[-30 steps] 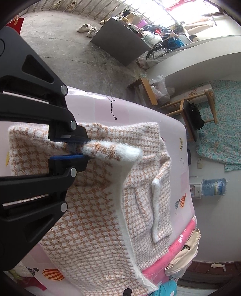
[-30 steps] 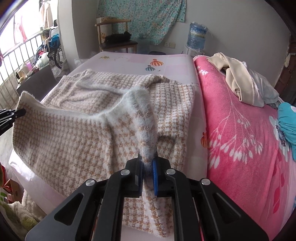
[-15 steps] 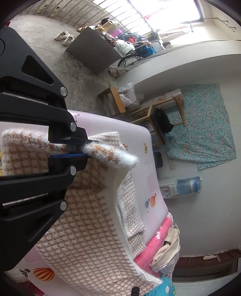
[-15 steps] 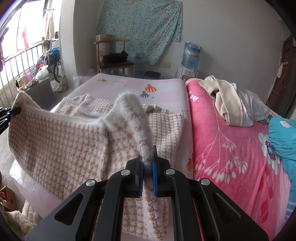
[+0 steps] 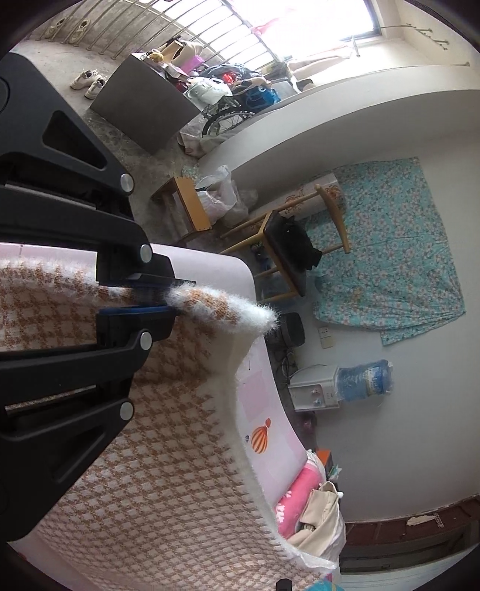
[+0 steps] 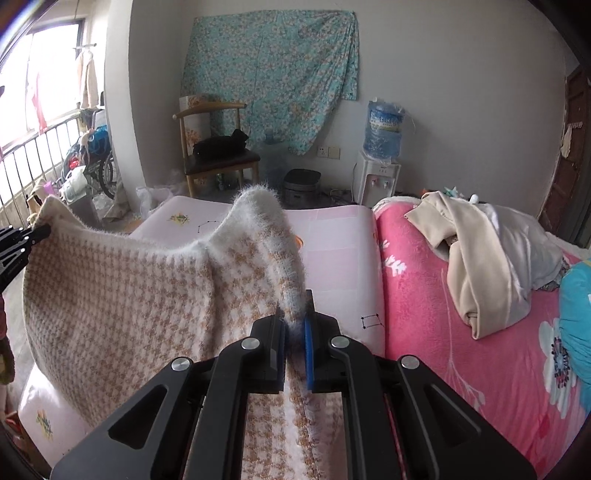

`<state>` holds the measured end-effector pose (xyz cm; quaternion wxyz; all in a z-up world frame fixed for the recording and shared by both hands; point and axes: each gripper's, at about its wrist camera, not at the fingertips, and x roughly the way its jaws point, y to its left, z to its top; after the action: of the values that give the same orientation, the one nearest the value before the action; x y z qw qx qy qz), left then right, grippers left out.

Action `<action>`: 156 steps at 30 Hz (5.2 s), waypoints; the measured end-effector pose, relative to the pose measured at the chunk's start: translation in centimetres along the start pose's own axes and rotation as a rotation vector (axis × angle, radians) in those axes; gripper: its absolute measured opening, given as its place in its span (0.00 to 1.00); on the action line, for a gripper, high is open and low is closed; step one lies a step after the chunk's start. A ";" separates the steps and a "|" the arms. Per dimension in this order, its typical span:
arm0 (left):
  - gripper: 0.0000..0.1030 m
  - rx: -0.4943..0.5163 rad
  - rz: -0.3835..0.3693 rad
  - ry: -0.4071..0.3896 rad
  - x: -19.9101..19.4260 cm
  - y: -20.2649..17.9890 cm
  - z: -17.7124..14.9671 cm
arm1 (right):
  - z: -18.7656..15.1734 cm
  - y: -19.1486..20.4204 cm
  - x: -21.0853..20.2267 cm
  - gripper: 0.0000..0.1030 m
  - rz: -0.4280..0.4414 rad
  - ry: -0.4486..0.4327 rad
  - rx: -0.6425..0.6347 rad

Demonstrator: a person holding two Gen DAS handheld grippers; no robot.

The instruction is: Fold large clothes

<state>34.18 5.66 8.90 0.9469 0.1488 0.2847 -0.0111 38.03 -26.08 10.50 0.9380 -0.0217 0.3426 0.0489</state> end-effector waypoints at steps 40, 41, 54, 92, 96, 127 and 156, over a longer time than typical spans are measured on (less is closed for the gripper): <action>0.80 -0.104 -0.508 0.332 3.2 -3.1 -8.2 | -7.9 -2.9 5.7 0.48 0.237 0.292 0.169; 0.80 -0.105 -0.487 0.361 3.7 -3.4 -9.4 | -9.2 -3.3 6.3 0.48 0.204 0.329 0.180; 0.81 -0.141 -0.364 0.363 2.0 -0.9 -16.2 | -16.6 -3.6 2.9 0.47 0.154 0.293 0.190; 0.90 -0.229 -0.225 0.273 -0.7 -1.4 -18.7 | -20.5 2.2 0.8 0.61 -0.039 0.225 0.099; 0.90 -0.270 -0.259 0.223 -3.4 -0.9 -17.9 | -20.0 2.1 -2.2 0.63 0.001 0.222 0.144; 0.92 -0.201 -0.036 0.156 -17.4 -6.9 -15.6 | -18.9 10.0 -14.6 0.94 -0.134 -0.021 0.111; 0.92 -0.235 -0.064 0.267 -14.9 -7.1 -17.3 | -19.3 11.7 -11.1 0.94 -0.106 0.102 0.056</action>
<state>11.65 2.93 1.32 0.9107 0.0283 0.4120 0.0120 16.03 -16.76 2.84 0.9207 -0.0161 0.3898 -0.0118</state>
